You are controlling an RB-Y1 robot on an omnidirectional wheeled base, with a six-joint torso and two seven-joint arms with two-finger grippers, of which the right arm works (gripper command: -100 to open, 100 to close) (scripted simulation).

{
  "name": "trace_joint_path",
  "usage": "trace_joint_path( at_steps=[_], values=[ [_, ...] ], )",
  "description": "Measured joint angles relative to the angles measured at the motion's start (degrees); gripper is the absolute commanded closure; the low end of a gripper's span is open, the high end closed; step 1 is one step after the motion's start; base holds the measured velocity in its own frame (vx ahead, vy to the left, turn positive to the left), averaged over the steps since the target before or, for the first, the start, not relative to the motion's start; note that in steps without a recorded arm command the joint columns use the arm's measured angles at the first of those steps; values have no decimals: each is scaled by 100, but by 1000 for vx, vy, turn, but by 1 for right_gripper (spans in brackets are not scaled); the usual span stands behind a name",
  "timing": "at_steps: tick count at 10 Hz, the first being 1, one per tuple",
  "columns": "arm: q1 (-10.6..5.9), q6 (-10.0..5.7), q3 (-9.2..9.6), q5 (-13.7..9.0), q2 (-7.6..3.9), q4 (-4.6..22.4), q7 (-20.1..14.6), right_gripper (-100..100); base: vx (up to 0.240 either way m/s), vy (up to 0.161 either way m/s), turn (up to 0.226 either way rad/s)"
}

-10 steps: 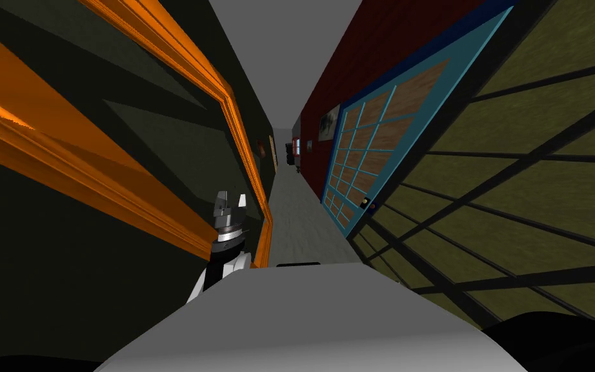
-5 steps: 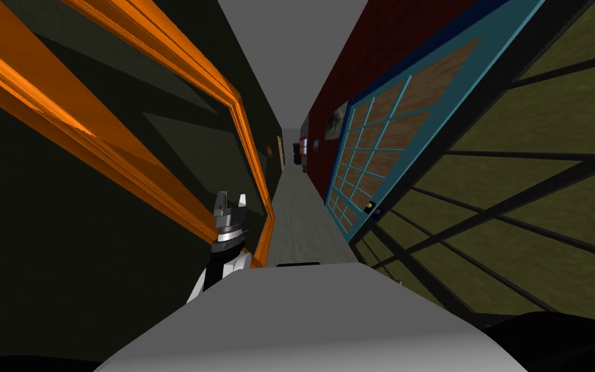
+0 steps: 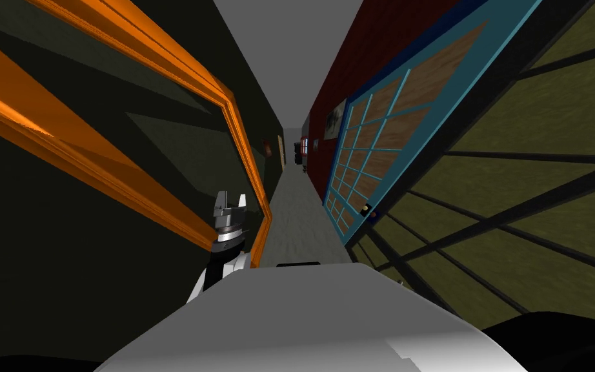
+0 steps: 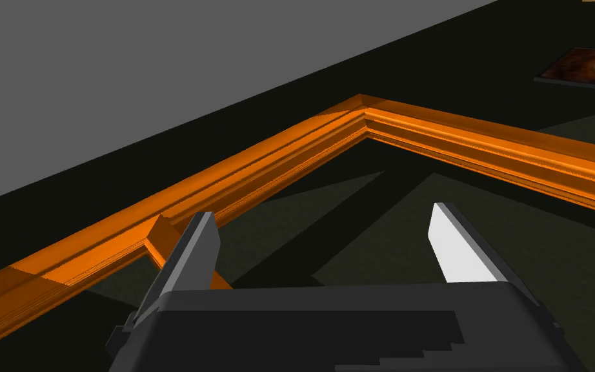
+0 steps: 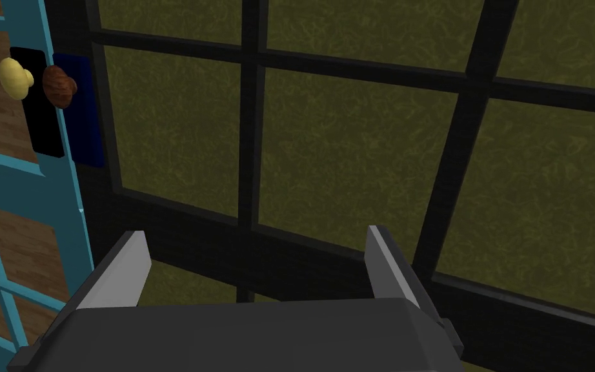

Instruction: Push the door open

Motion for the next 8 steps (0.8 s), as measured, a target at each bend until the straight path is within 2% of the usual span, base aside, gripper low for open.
trace_joint_path(
  at_steps=[3,8],
  values=[
    [-48,5,-68,38,-16,69,3,-100,15,-195,41],
    [-142,27,-208,113,-50,190,17,-100,44,-211,-13]
  ],
)
